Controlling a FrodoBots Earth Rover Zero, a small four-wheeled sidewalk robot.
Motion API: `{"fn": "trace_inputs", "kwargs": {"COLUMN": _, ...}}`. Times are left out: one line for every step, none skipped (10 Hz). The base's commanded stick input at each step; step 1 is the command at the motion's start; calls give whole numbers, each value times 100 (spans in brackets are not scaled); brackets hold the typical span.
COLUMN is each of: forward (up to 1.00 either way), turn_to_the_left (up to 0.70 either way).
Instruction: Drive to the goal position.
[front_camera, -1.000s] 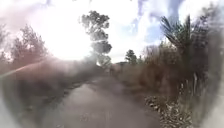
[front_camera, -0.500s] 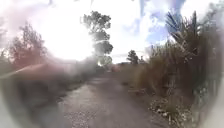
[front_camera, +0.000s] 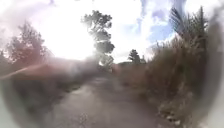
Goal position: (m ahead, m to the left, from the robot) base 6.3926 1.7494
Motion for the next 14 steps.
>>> {"fn": "trace_inputs", "kwargs": {"forward": 50, "turn_to_the_left": 1}}
{"fn": "trace_inputs", "kwargs": {"forward": 50, "turn_to_the_left": 1}}
{"fn": "trace_inputs", "kwargs": {"forward": 50, "turn_to_the_left": 1}}
{"fn": "trace_inputs", "kwargs": {"forward": 50, "turn_to_the_left": 1}}
{"fn": "trace_inputs", "kwargs": {"forward": 50, "turn_to_the_left": 1}}
{"fn": "trace_inputs", "kwargs": {"forward": 50, "turn_to_the_left": 1}}
{"fn": "trace_inputs", "kwargs": {"forward": 50, "turn_to_the_left": 1}}
{"fn": "trace_inputs", "kwargs": {"forward": 50, "turn_to_the_left": 1}}
{"fn": "trace_inputs", "kwargs": {"forward": 50, "turn_to_the_left": 1}}
{"fn": "trace_inputs", "kwargs": {"forward": 50, "turn_to_the_left": 1}}
{"fn": "trace_inputs", "kwargs": {"forward": 50, "turn_to_the_left": 1}}
{"fn": "trace_inputs", "kwargs": {"forward": 50, "turn_to_the_left": 1}}
{"fn": "trace_inputs", "kwargs": {"forward": 50, "turn_to_the_left": 1}}
{"fn": "trace_inputs", "kwargs": {"forward": 50, "turn_to_the_left": 1}}
